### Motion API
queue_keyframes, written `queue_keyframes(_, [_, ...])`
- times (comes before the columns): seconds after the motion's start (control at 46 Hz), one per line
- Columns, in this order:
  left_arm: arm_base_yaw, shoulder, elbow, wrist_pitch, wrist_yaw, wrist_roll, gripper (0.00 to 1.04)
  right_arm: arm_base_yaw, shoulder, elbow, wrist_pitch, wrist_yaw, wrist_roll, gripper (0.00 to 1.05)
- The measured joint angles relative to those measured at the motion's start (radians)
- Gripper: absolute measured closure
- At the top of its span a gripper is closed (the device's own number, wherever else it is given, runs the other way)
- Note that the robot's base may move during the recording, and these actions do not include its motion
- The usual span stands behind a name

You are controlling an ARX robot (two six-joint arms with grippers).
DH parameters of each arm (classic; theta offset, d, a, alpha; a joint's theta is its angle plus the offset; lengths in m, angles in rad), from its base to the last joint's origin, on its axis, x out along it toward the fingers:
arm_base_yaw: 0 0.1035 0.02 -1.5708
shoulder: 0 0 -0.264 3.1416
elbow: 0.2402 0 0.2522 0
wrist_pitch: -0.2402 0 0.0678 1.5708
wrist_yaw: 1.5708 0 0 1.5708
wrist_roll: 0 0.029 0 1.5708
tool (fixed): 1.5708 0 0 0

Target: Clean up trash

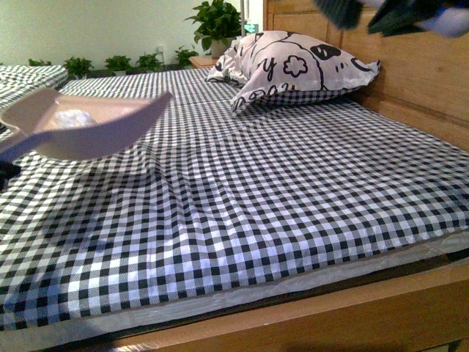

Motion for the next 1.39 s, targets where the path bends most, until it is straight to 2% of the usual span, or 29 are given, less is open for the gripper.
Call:
queue_keyframes(0.152, [0.009, -0.096, 0.000, 0.052, -0.160, -0.134, 0.78, -0.076, -0.218, -0.164, 0.018, -0.100, 0.097, 0.86])
queue_keyframes(0.348, [-0.005, -0.293, -0.065, 0.080, -0.360, -0.145, 0.78, -0.110, -0.468, -0.269, 0.020, -0.170, 0.204, 0.86])
queue_keyframes(0.565, [-0.090, -0.587, -0.214, 0.042, -0.473, -0.132, 0.78, -0.093, -0.699, -0.345, 0.032, -0.173, 0.323, 0.86])
queue_keyframes(0.761, [-0.220, -0.895, -0.356, -0.022, -0.645, -0.109, 0.78, -0.068, -0.852, -0.399, 0.023, -0.095, 0.417, 0.86])
queue_keyframes(0.978, [-0.360, -1.112, -0.457, -0.089, -0.795, -0.114, 0.78, -0.004, -1.008, -0.449, -0.001, 0.057, 0.467, 0.86])
queue_keyframes(1.239, [-0.432, -1.265, -0.540, -0.126, -0.905, -0.185, 0.78, 0.044, -1.121, -0.524, -0.020, 0.269, 0.478, 0.86])
queue_keyframes(1.391, [-0.451, -1.297, -0.559, -0.126, -0.912, -0.208, 0.78, 0.107, -1.135, -0.562, -0.027, 0.423, 0.429, 0.86])
